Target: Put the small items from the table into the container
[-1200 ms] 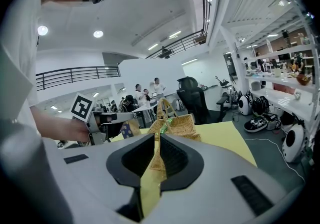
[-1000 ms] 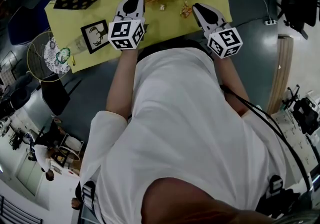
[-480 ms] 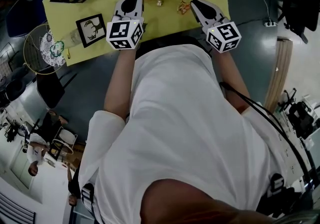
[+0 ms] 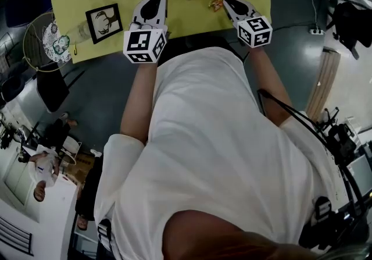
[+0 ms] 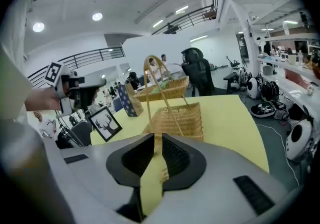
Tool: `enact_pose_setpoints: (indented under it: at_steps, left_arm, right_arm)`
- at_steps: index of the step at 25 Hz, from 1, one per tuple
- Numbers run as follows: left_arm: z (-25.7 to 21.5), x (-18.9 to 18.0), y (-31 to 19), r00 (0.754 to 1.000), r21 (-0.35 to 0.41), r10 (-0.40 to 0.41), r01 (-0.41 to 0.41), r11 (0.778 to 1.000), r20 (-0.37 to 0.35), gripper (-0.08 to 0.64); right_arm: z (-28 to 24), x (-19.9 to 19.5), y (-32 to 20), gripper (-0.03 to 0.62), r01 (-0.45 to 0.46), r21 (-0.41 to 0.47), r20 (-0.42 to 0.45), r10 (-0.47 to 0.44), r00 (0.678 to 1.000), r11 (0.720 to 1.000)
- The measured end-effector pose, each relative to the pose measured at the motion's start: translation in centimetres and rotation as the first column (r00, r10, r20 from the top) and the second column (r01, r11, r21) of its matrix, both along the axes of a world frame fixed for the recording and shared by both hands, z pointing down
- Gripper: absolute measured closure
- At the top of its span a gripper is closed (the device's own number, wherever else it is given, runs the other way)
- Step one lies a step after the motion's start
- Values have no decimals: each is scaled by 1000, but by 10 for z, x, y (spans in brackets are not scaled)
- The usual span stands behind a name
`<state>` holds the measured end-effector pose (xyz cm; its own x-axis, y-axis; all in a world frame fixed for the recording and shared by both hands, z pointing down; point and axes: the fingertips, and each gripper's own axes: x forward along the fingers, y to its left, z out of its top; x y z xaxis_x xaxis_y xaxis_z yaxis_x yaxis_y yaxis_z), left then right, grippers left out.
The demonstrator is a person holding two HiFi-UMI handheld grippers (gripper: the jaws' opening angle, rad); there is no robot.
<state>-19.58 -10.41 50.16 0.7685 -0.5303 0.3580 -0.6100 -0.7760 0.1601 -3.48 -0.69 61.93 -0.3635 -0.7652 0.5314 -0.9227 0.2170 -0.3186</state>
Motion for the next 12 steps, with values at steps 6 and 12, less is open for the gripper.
enact_pose_setpoints:
  at_steps: [6, 12]
  left_arm:
    - [14, -20, 13, 999, -43, -28, 29, 999, 34, 552]
    - [26, -36, 27, 997, -79, -43, 48, 996, 59, 552]
  right_arm:
    - [73, 4, 3, 530, 27, -166, -24, -31, 999, 986]
    - [126, -3, 3, 402, 73, -306, -29, -86, 996, 949]
